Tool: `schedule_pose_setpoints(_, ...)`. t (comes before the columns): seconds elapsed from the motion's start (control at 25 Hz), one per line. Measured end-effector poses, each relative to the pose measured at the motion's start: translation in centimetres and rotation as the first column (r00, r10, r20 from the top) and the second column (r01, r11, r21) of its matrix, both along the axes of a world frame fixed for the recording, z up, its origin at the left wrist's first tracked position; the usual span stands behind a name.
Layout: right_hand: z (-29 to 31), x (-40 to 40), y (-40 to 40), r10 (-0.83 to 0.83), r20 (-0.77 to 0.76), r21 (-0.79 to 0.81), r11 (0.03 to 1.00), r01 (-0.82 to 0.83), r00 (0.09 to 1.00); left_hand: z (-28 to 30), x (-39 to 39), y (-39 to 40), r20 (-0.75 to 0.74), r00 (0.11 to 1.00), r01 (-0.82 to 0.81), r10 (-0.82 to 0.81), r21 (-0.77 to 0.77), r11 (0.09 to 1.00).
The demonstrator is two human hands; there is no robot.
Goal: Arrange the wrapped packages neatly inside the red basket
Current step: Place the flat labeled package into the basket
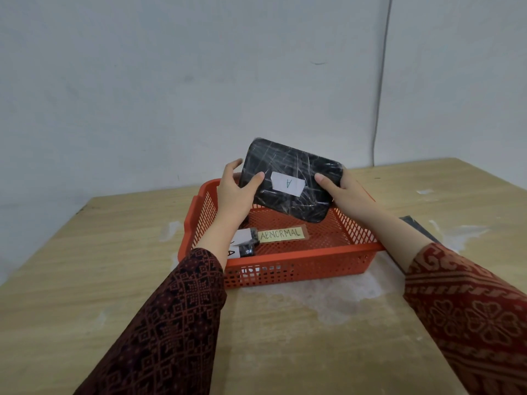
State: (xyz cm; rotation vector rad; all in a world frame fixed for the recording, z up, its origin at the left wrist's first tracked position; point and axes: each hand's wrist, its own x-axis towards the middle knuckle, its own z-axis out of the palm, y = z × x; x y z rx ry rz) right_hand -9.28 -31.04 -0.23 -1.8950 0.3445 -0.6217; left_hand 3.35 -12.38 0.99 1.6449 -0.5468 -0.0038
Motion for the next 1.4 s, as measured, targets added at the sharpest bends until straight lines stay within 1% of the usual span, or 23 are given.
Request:
schedule_pose_setpoints(0.12,0.1,0.1,0.2,0.018,-0.005,0.064,0.998,-0.018,1.0,0.2,0.2,-0.3,-0.231,0.97,-0.088,0.073,-0.053,0.995)
schedule_pose_setpoints(0.2,0.1,0.3,0.4,0.042,-0.003,0.11,0.993,-0.042,0.999,0.3,0.2,-0.4,-0.286,0.955,-0.112,0.073,-0.121,0.986)
schedule_pose_setpoints(0.28,0.4,0.6,0.7,0.08,0.042,0.256,0.963,-0.088,0.996,0.6,0.1,-0.5,-0.34,0.94,-0.077,-0.002,-0.221,0.972)
schedule_pose_setpoints(0.32,0.8,0.6,0.9,0.105,0.057,0.327,0.938,-0.118,0.993,0.8,0.1,-0.6,-0.357,0.932,-0.03,-0.069,-0.265,0.964)
schedule_pose_setpoints(0.4,1.8,0.3,1.2,0.167,0.041,0.424,0.89,-0.169,0.985,1.5,-0.1,-0.6,-0.335,0.921,0.077,-0.198,-0.342,0.937)
schedule_pose_setpoints(0.44,2.4,0.1,1.1,0.187,0.01,0.426,0.888,-0.174,0.982,2.0,-0.1,-0.5,-0.296,0.929,0.109,-0.222,-0.354,0.929)
schedule_pose_setpoints(0.52,3.8,-0.3,0.7,0.158,-0.064,0.302,0.944,-0.131,0.985,3.3,0.1,-0.3,-0.16,0.966,0.15,-0.204,-0.298,0.943)
schedule_pose_setpoints(0.56,4.7,-0.5,0.5,0.134,-0.075,0.218,0.969,-0.115,0.988,4.0,0.3,-0.1,-0.071,0.975,0.19,-0.211,-0.23,0.954)
schedule_pose_setpoints(0.64,6.6,-0.8,0.3,0.154,-0.048,0.101,0.984,-0.148,0.987,5.1,0.2,-0.1,0.07,0.951,0.304,-0.3,-0.058,0.951)
schedule_pose_setpoints(0.68,7.4,-0.8,0.4,0.173,-0.049,0.03,0.985,-0.171,0.984,5.5,0.0,-0.2,0.093,0.935,0.344,-0.343,0.008,0.939)
schedule_pose_setpoints(0.72,8.0,-0.7,0.5,0.181,-0.057,-0.045,0.982,-0.183,0.982,5.7,-0.2,-0.4,0.093,0.928,0.359,-0.361,0.041,0.933)
schedule_pose_setpoints(0.8,8.0,-0.1,0.6,0.155,-0.022,-0.11,0.981,-0.157,0.988,5.6,-0.6,-0.9,0.095,0.942,0.321,-0.323,0.033,0.946)
schedule_pose_setpoints(0.88,7.0,0.4,0.6,0.05,0.053,-0.07,0.996,-0.046,0.997,5.0,-0.6,-1.2,0.129,0.969,0.206,-0.209,0.038,0.978)
schedule_pose_setpoints(1.0,4.8,1.0,-0.5,-0.175,0.038,0.122,0.978,0.169,0.984,2.8,0.2,-1.1,0.169,0.985,-0.038,0.024,0.079,0.996)
schedule_pose_setpoints(1.04,4.3,1.1,-0.8,-0.214,0.003,0.182,0.961,0.209,0.977,2.0,0.6,-1.0,0.137,0.989,-0.073,0.057,0.111,0.991)
schedule_pose_setpoints(1.08,4.0,1.2,-1.0,-0.234,-0.043,0.209,0.949,0.238,0.971,1.3,0.9,-1.1,0.051,0.997,-0.067,0.061,0.142,0.988)
schedule_pose_setpoints(1.12,3.9,1.3,-1.0,-0.243,-0.118,0.132,0.957,0.258,0.963,0.8,1.1,-1.3,-0.063,0.997,-0.037,0.048,0.164,0.986)
schedule_pose_setpoints(1.16,3.8,1.4,-1.0,-0.273,-0.217,-0.065,0.962,0.266,0.937,0.4,1.4,-1.5,-0.136,0.99,-0.022,0.049,0.191,0.981)
schedule_pose_setpoints(1.2,3.6,1.5,-0.7,-0.322,-0.293,-0.283,0.928,0.24,0.9,0.0,1.7,-1.8,-0.146,0.986,-0.041,0.074,0.222,0.974)
schedule_pose_setpoints(1.24,3.4,1.6,-0.5,-0.368,-0.322,-0.457,0.867,0.197,0.873,-0.2,2.0,-2.0,-0.126,0.985,-0.081,0.115,0.247,0.966)
schedule_pose_setpoints(1.28,3.1,1.8,-0.2,-0.378,-0.332,-0.547,0.824,0.15,0.864,-0.4,2.2,-2.2,-0.101,0.983,-0.125,0.155,0.257,0.958)
schedule_pose_setpoints(1.32,2.7,1.8,0.0,-0.375,-0.33,-0.592,0.797,0.12,0.866,-0.5,2.3,-2.5,-0.077,0.981,-0.152,0.179,0.273,0.95)
schedule_pose_setpoints(1.4,1.8,2.1,0.3,-0.387,-0.331,-0.65,0.755,0.09,0.861,-0.7,2.5,-3.1,-0.017,0.987,-0.141,0.157,0.351,0.925)
